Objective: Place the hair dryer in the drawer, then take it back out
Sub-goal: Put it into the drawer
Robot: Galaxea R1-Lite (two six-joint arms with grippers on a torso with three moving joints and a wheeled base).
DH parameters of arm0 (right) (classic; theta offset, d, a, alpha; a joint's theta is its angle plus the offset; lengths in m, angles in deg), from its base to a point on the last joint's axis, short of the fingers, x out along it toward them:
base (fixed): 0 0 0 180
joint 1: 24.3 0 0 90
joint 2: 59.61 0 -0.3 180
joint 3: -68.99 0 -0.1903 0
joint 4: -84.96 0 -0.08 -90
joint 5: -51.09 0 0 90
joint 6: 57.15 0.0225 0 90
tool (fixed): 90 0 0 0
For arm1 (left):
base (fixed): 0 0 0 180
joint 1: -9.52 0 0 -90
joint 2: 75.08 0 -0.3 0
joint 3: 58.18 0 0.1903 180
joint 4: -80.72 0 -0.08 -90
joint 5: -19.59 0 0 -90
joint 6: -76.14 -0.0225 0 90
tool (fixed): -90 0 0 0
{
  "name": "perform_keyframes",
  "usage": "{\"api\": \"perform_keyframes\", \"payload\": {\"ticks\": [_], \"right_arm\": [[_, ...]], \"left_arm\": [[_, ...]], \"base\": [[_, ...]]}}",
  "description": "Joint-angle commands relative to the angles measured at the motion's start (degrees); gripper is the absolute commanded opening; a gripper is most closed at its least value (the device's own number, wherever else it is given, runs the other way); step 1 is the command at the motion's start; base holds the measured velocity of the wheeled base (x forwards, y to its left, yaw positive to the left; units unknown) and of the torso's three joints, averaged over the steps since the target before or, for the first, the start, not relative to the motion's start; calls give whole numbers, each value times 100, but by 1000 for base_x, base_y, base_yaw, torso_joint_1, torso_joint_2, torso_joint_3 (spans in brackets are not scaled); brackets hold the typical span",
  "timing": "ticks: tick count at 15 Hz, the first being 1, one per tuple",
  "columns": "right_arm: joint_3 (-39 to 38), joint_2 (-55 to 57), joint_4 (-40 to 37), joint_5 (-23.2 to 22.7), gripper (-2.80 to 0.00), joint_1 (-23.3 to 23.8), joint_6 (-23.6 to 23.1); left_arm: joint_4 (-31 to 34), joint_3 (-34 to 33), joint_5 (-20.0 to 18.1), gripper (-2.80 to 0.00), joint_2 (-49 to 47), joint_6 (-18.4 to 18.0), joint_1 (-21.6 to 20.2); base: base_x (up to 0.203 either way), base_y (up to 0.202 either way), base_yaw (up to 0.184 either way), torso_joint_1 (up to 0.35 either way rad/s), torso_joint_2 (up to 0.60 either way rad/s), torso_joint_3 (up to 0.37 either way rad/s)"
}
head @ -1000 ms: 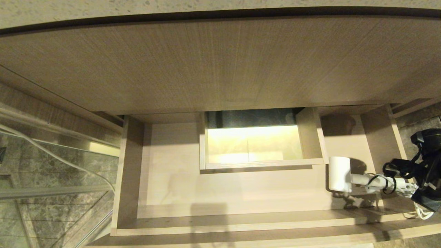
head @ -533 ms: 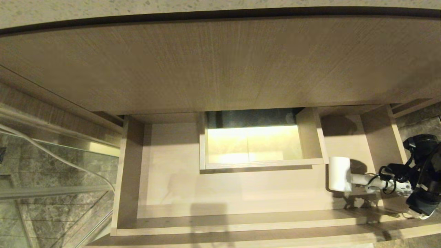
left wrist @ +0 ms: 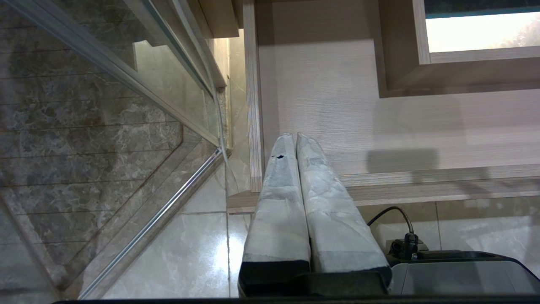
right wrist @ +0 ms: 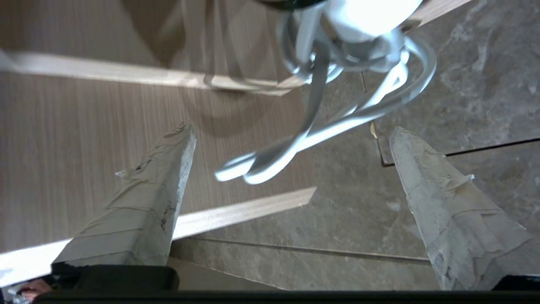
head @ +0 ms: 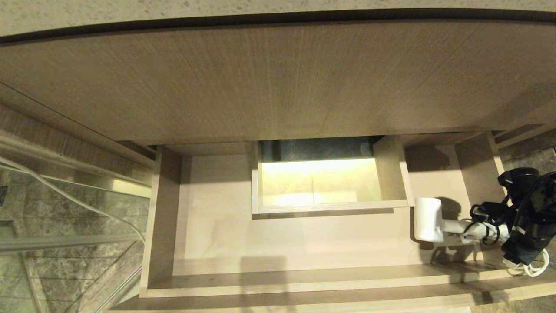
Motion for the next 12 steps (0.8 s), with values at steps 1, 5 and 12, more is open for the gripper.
{"api": "perform_keyframes", "payload": {"ticks": [1, 5, 12], "right_arm": [[50, 77, 5, -2, 0, -6, -38], [170, 127, 41, -40, -280, -76, 49], [186, 131, 255, -22, -280, -171, 76]], "left_arm": [[-1, 0, 1, -280, 0, 0, 0], [-1, 0, 1, -280, 0, 0, 0], [-1, 0, 1, -280, 0, 0, 0]], "base": [[0, 0, 0, 0, 0, 0], [0, 0, 0, 0, 0, 0], [0, 0, 0, 0, 0, 0]]}}
